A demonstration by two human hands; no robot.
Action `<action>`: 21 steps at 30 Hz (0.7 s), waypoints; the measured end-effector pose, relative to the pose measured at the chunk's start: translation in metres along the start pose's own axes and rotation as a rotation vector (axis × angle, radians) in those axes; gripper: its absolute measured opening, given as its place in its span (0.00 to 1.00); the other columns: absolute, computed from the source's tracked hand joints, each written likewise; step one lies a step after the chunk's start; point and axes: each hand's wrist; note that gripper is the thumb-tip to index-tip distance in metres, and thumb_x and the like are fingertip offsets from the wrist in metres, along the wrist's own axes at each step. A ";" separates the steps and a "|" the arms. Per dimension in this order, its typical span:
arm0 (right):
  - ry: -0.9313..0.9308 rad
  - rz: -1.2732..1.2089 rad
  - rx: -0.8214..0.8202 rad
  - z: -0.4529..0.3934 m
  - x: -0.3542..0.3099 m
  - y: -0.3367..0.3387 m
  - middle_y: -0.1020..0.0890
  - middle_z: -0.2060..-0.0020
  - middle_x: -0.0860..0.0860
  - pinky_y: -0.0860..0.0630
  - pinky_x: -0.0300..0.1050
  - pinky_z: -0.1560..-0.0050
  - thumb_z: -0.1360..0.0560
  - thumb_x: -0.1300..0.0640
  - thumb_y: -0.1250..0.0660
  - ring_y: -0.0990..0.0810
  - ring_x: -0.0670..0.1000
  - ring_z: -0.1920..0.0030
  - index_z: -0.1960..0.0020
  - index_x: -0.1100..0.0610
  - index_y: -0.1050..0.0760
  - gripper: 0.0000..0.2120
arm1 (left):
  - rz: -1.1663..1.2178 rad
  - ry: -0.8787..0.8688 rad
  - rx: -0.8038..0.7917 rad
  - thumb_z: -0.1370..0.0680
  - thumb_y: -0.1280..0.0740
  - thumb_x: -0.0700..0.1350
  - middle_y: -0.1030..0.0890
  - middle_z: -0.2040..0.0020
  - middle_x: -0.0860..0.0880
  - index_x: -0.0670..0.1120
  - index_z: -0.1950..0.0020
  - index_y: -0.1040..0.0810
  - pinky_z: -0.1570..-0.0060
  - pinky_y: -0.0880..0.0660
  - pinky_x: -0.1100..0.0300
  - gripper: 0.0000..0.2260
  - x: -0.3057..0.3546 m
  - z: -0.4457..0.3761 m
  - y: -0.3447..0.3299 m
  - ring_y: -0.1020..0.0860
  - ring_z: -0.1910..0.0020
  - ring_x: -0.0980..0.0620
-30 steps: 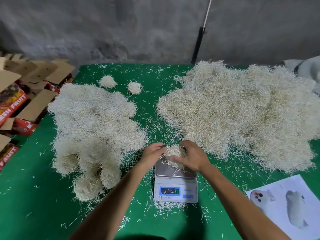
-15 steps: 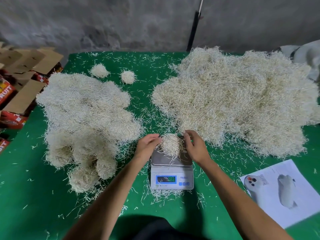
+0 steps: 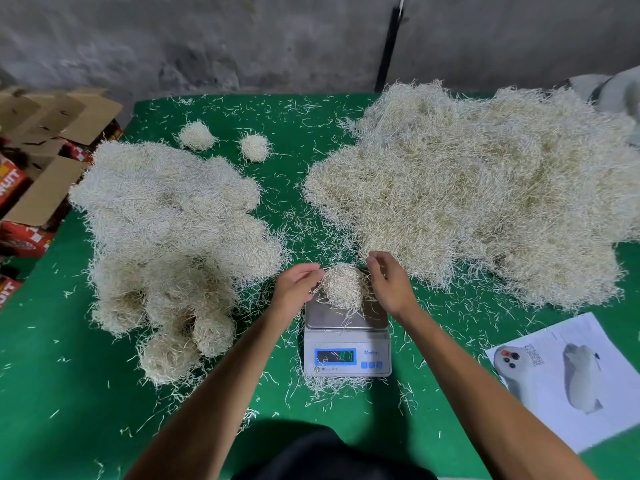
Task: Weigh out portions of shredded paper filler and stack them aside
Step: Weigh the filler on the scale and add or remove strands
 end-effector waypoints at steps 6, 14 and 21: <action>-0.024 -0.033 -0.028 -0.011 0.007 -0.007 0.22 0.45 0.45 0.28 0.42 0.45 0.14 0.46 0.43 0.22 0.45 0.47 0.32 0.55 0.27 0.17 | -0.002 0.014 0.014 0.22 0.28 0.48 0.15 0.50 0.58 0.55 0.44 0.18 0.53 0.19 0.62 0.08 0.000 -0.008 0.006 0.17 0.48 0.57; -0.076 -0.033 -0.120 -0.066 0.016 0.003 0.20 0.42 0.49 0.25 0.34 0.62 0.16 0.49 0.36 0.18 0.46 0.51 0.32 0.54 0.28 0.15 | -0.038 0.009 0.013 0.22 0.28 0.47 0.15 0.47 0.53 0.48 0.40 0.18 0.50 0.18 0.59 0.11 0.025 -0.048 -0.002 0.17 0.47 0.54; -0.076 0.455 -0.213 -0.136 0.039 0.006 0.18 0.40 0.50 0.18 0.44 0.50 0.21 0.59 0.28 0.16 0.53 0.46 0.30 0.50 0.24 0.20 | -0.052 0.036 0.000 0.20 0.31 0.46 0.17 0.42 0.51 0.48 0.38 0.20 0.45 0.20 0.59 0.11 0.044 -0.106 -0.022 0.19 0.44 0.53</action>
Point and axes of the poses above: each hand's wrist, its own z-axis away from the middle knuckle, its own y-axis out of the back of the hand, x = y × z
